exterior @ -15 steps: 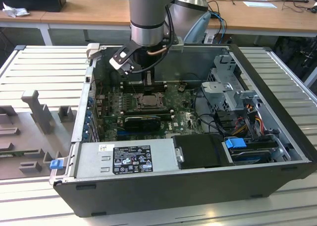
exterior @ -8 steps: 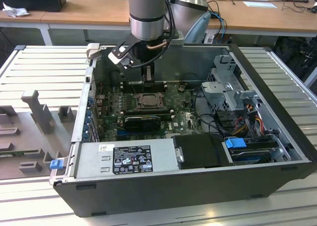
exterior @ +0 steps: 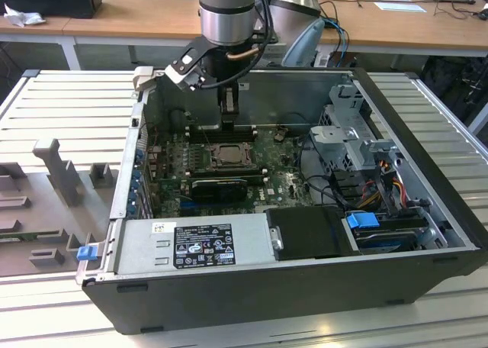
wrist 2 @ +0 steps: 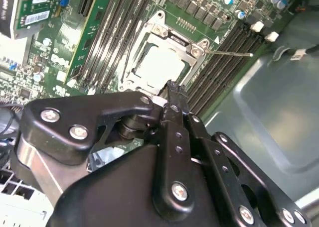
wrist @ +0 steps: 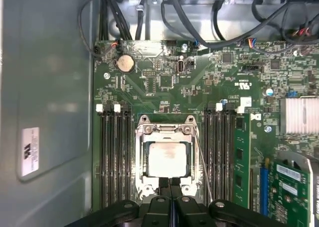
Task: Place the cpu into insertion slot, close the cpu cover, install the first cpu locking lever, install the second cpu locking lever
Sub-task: 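Install the first cpu locking lever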
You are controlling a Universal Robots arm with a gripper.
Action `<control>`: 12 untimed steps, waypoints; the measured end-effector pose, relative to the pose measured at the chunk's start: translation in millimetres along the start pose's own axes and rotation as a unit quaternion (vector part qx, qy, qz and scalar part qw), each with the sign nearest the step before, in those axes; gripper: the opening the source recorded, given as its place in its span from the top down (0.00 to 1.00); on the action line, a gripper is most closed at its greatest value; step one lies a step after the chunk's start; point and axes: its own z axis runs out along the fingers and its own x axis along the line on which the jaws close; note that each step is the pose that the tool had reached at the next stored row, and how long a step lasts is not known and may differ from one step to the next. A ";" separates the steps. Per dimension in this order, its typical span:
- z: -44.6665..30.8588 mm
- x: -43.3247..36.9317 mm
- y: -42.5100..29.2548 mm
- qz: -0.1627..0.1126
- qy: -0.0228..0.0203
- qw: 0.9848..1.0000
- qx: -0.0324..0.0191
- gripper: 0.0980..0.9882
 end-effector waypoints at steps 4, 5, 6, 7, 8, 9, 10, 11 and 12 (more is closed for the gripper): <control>-4.2 0.2 0.1 -0.015 -0.002 1.000 0.000 0.99; -4.1 0.2 0.1 -0.030 -0.001 1.000 0.001 0.99; -4.0 0.2 0.1 -0.041 -0.001 0.999 0.001 0.99; -3.8 0.2 0.1 -0.051 0.000 0.999 0.001 0.99; -3.5 0.1 0.1 -0.066 0.000 0.998 0.001 0.99; -3.2 0.1 0.1 -0.076 0.001 0.997 0.001 0.99; -3.0 0.1 0.1 -0.086 0.001 0.996 0.002 0.99; -2.9 0.1 0.1 -0.101 0.002 0.995 0.002 0.99; -2.5 0.2 0.1 -0.123 0.002 0.992 0.002 0.99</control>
